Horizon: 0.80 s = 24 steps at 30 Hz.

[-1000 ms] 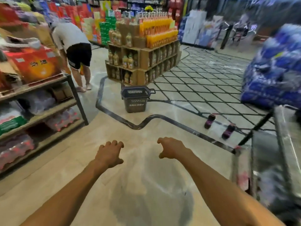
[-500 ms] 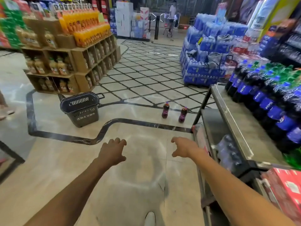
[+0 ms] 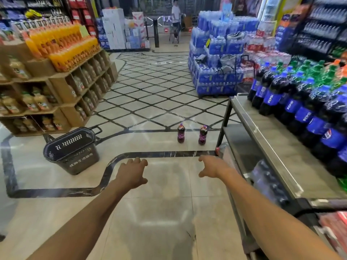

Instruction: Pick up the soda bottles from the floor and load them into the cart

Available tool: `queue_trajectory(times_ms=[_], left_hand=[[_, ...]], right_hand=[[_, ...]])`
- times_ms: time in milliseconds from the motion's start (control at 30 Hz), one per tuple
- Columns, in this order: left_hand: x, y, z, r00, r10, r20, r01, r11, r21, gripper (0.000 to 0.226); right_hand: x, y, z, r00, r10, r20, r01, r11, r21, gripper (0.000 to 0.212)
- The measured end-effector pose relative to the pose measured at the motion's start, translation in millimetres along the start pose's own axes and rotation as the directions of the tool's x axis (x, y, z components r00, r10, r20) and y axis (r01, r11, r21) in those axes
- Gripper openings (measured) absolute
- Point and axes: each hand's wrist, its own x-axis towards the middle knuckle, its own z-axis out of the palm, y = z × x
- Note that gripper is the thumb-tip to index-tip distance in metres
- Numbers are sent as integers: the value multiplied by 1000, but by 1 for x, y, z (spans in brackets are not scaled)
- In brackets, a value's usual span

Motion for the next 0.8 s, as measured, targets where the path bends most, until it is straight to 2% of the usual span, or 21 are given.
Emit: queue_trajectory(times_ms=[267, 533, 800], left_hand=[[101, -25, -5, 999, 41, 20, -40, 998, -48, 66], [216, -69, -17, 996, 81, 39, -75, 989, -128, 63], [324, -101, -36, 991, 124, 56, -118, 988, -96, 63]], right_hand=[[90, -2, -30, 999, 30, 39, -31, 999, 14, 78], [186, -24, -72, 993, 63, 104, -56, 996, -63, 71], [252, -20, -119, 983, 163, 81, -157, 985, -69, 53]])
